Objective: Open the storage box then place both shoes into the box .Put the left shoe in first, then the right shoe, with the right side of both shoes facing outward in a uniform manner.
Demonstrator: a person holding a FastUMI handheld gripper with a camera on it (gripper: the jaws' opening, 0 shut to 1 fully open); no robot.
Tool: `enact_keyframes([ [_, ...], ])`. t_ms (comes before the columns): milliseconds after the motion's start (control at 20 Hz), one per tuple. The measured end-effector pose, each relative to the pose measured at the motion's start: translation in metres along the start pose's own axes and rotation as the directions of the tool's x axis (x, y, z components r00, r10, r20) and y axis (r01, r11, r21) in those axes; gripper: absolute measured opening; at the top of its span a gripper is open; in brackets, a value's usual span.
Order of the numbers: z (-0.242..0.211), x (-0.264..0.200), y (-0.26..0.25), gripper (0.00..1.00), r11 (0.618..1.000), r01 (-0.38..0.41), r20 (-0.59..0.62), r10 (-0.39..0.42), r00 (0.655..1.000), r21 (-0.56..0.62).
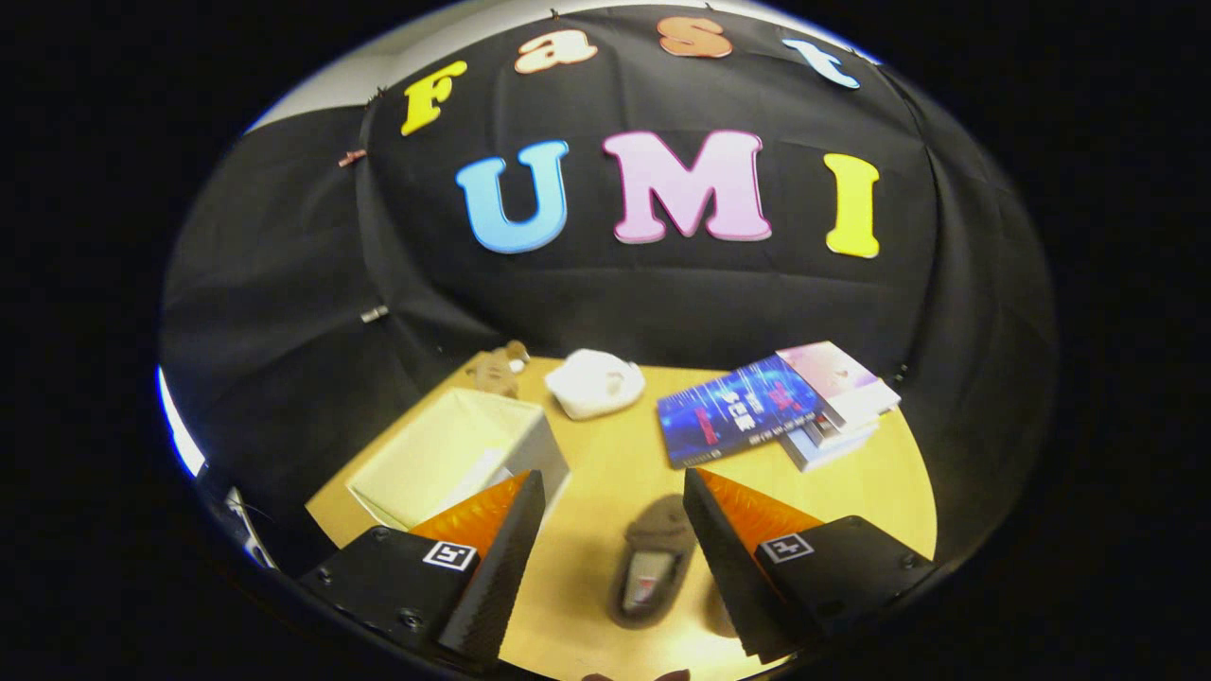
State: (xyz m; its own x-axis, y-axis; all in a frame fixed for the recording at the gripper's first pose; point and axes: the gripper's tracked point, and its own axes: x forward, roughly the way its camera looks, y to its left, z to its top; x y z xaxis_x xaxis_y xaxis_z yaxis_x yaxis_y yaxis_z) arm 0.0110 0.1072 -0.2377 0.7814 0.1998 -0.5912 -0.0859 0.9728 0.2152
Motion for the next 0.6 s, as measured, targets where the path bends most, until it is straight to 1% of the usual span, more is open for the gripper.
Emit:
enact_keyframes([
  [50, -0.022, 0.005, -0.008, 0.92, 1.0, 0.018, -0.036, -0.018, 0.999, -0.021],
  [150, -0.058, 0.017, -0.016, 0.91, 0.998, 0.025, -0.097, -0.03, 0.995, -0.049],
  [300, -0.098, 0.04, -0.031, 0.9, 0.997, 0.041, -0.171, -0.051, 0.984, -0.059],
  [400, -0.117, 0.055, -0.039, 0.89, 0.997, 0.052, -0.205, -0.062, 0.977, -0.054],
  [600, -0.14, 0.087, -0.052, 0.88, 0.994, 0.065, -0.252, -0.085, 0.964, -0.083],
])
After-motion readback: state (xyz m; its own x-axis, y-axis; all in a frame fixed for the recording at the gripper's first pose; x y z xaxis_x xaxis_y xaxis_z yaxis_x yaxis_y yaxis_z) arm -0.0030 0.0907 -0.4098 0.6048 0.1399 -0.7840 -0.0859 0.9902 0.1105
